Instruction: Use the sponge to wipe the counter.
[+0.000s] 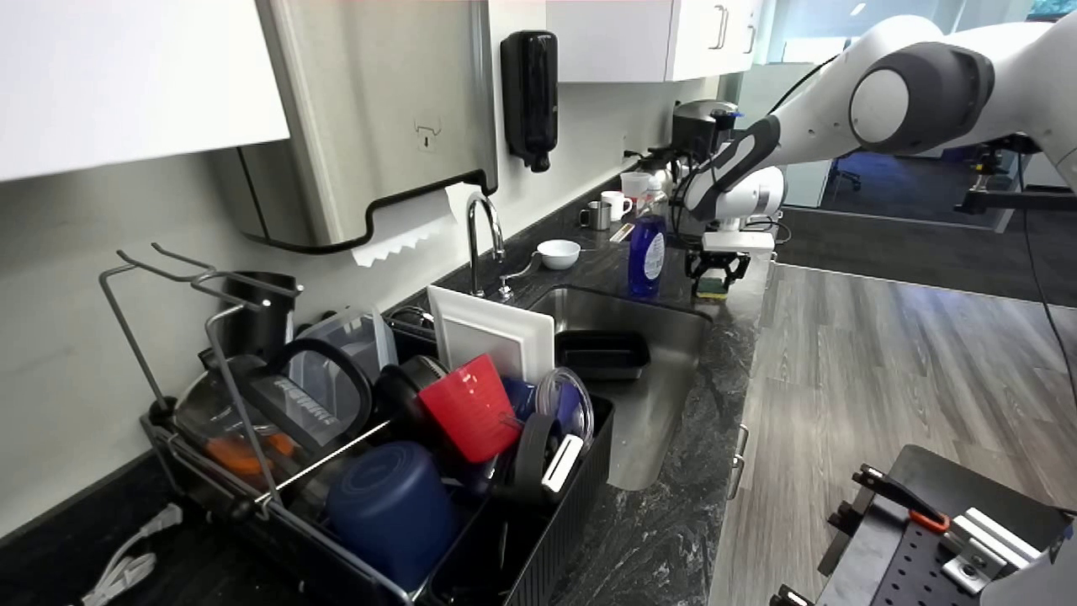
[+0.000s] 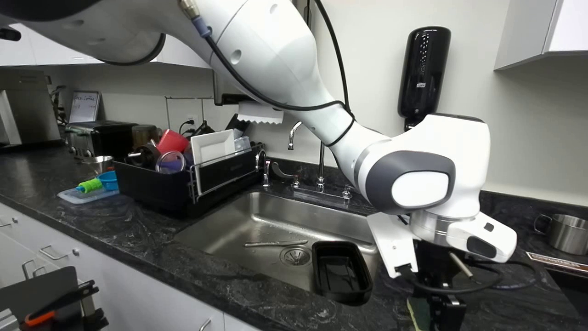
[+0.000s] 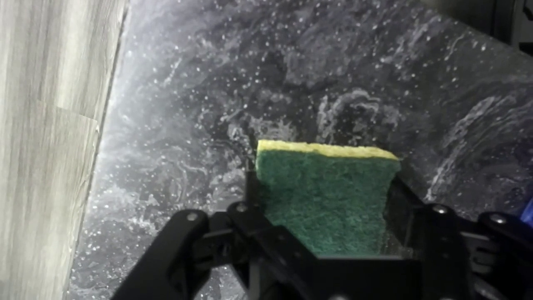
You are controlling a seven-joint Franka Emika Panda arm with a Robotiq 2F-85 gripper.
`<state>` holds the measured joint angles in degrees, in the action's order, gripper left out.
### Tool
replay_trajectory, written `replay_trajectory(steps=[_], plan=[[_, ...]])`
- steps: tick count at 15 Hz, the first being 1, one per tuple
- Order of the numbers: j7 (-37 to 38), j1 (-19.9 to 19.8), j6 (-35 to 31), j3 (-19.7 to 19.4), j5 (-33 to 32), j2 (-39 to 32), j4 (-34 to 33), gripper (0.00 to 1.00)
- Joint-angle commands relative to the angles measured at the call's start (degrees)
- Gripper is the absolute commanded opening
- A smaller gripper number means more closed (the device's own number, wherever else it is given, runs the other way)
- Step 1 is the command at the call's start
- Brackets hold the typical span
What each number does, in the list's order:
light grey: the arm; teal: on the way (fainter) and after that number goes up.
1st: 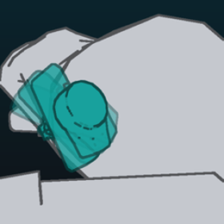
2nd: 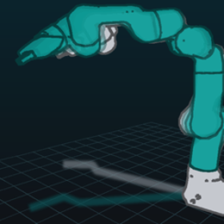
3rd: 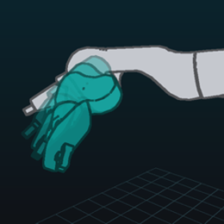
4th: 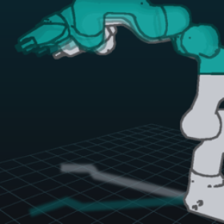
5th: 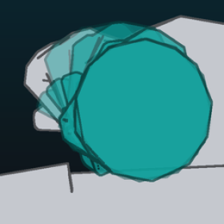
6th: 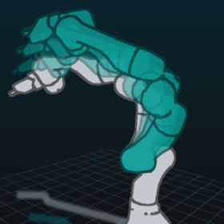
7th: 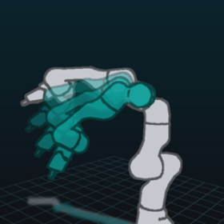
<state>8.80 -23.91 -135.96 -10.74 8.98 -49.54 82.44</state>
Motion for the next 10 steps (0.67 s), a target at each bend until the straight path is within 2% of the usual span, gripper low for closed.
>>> replay_trajectory(steps=[1,6,10], plan=[[-1.67,-0.20,-1.05,0.19,0.61,-0.19,-0.16,0.45],[-2.88,0.47,-0.98,0.26,0.22,2.82,1.98,0.44],[-4.74,1.91,-0.57,0.09,-0.68,8.64,7.10,0.44]])
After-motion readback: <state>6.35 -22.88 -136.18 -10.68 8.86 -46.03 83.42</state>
